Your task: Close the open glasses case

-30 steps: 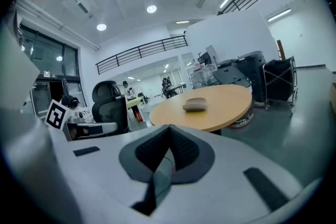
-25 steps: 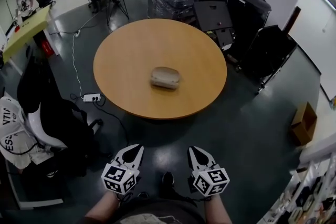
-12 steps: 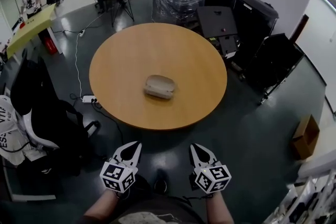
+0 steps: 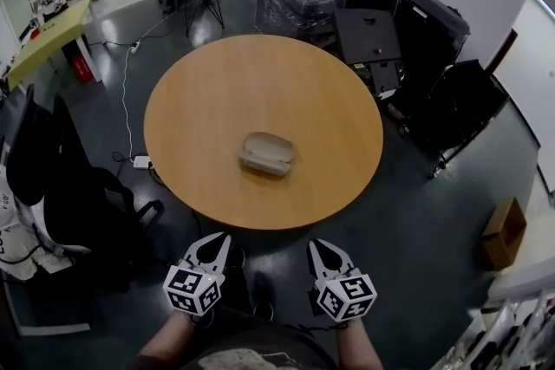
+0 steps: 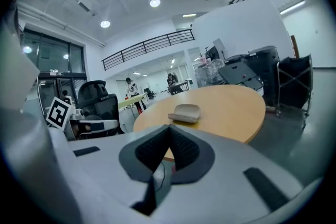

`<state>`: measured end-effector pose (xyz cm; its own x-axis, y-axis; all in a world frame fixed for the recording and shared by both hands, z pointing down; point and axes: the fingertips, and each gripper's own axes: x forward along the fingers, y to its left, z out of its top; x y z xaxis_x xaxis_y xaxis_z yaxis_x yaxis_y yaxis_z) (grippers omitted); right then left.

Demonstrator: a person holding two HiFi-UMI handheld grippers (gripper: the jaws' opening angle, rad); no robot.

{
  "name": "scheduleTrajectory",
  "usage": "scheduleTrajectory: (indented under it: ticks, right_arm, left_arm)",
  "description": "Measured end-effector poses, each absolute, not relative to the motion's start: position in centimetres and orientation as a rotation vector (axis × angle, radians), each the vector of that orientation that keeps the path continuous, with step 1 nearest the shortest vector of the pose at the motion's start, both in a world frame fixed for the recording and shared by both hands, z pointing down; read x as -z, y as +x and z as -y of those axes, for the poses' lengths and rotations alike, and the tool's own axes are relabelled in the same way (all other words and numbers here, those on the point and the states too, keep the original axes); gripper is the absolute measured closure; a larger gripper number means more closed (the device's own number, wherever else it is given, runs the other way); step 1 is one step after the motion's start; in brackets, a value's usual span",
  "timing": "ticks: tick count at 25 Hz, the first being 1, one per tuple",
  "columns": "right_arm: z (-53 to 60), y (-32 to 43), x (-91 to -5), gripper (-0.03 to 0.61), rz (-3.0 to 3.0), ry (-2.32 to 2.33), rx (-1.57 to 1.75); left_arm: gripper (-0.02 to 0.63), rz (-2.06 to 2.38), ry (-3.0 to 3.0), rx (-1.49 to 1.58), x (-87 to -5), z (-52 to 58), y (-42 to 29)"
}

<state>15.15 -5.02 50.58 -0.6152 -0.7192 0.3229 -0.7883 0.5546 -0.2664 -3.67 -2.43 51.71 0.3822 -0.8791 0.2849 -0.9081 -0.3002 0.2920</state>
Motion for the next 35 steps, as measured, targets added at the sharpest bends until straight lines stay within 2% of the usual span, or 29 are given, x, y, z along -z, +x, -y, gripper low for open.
scheduleTrajectory:
  ticks: [5,17,35]
  right_arm:
    - [10.5,14.6,-49.6,0.589,2.54,1.357,-0.474]
    - [20.9,10.3,-50.0,0.589,2.506,1.383,-0.539]
    - [29.8,7.7,-51.1,0.589,2.392,1.542,-0.608]
  left_arm:
    - [0.606,1.494,2.292,-0.123,-51.5,8.0,-5.1]
    - [0.606,1.394,2.327,-0.186,-53.1,20.2,-7.5]
    - [0.606,1.116,2.405,-0.455,-59.9,29.4,-7.6]
